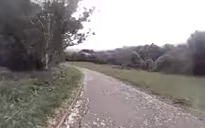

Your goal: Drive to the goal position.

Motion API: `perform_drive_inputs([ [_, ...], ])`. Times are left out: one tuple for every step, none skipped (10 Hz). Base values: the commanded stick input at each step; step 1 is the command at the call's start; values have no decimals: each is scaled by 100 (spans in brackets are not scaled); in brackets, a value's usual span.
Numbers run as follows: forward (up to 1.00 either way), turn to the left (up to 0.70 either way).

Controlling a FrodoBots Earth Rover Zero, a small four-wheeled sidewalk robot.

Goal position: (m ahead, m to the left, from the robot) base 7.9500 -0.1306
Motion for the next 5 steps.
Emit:
perform_drive_inputs([
  [85, 0],
  [85, 0],
  [85, 0],
  [85, 0],
  [85, 0],
])
